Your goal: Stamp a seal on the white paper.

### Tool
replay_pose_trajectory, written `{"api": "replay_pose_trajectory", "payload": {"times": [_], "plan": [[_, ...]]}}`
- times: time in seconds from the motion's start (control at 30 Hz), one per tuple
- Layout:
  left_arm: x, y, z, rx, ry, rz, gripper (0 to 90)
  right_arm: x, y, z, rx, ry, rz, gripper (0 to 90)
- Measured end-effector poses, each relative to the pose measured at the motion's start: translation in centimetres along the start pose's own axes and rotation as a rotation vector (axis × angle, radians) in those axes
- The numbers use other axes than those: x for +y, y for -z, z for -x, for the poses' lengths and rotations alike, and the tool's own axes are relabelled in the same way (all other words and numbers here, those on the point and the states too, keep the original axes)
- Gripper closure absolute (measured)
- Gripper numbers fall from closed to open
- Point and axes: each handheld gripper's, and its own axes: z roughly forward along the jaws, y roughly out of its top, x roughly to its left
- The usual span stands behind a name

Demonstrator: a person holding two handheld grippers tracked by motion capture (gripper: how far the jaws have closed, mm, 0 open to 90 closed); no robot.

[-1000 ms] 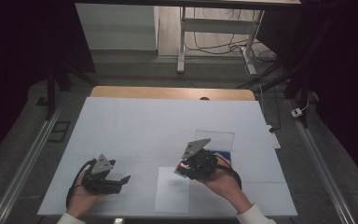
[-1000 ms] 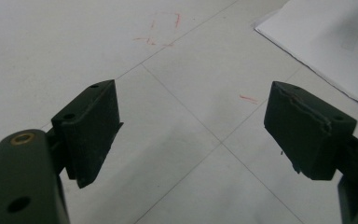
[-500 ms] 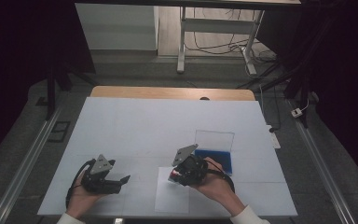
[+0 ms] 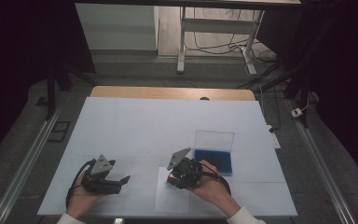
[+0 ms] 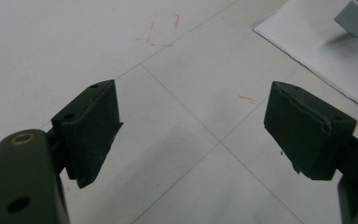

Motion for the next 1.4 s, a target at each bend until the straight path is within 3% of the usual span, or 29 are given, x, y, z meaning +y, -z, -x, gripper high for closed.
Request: {"api": "replay_pose_trajectory", "payload": {"times": [0.8, 1.3, 1.4], "plan": [[0.0, 0.1, -0.1, 0.000, -0.001, -0.001, 18.5, 0.0, -1.5, -0.1, -0.001, 0.010, -0.034, 69.0], [-0.1, 0.0, 0.0, 0.003, -0.002, -0.003, 18.5, 0.4, -1.8, -0.4, -0.022, 0.047, -0.057, 69.0], [-0.1, 0.0, 0.0, 0.004, -0.002, -0.004, 18.5, 0.4, -1.9, -0.3, -0.014, 0.030, -0.056, 69.1]]}}
